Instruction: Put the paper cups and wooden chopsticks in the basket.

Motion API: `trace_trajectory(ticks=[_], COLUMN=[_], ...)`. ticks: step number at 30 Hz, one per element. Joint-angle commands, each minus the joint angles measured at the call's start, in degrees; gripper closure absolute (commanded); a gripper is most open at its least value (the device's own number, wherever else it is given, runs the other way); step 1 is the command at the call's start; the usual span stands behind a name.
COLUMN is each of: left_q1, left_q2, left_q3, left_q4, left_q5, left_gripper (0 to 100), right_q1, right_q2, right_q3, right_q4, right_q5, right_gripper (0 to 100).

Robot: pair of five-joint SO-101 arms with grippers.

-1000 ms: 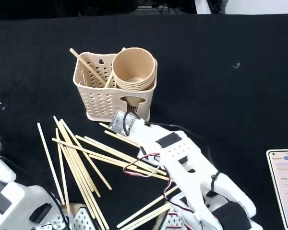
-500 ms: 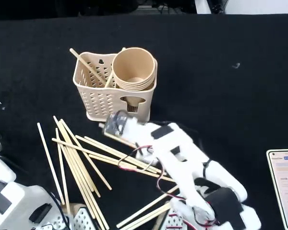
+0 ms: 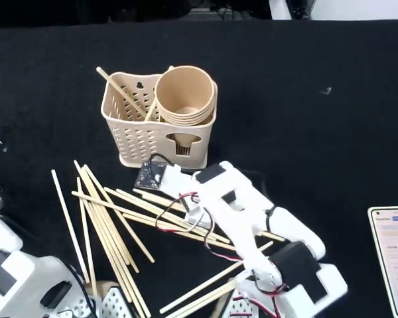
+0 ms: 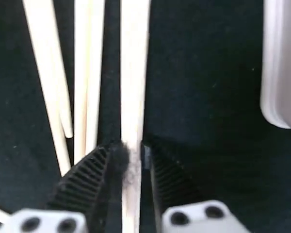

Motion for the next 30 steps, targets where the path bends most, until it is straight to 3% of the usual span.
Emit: trace_trajectory(ticks=[1, 10, 22, 30], left_q1=[-0.3, 0.0, 3.3, 7.7], left_q2=[-2.1, -2.1, -2.1, -2.1], left_q3=[-2.7, -2.7, -0.9, 4.1], left_q4=[0.4, 0.4, -0.4, -6.4], left_q5=[0.4, 0.4, 0.5, 0.5], left_gripper=[82, 82, 82, 82], right_q1=[0.5, -2.4, -16.5, -16.5], right_q2=[-4.2, -22.2, -38.3, -38.3], right_q3=[-1.4, -2.8, -15.2, -22.9], right_q4=[4.0, 13.0, 12.6, 0.7], right_q5=[-2.3, -3.3, -16.5, -22.2], right_gripper=[98.8, 98.8, 98.8, 98.8])
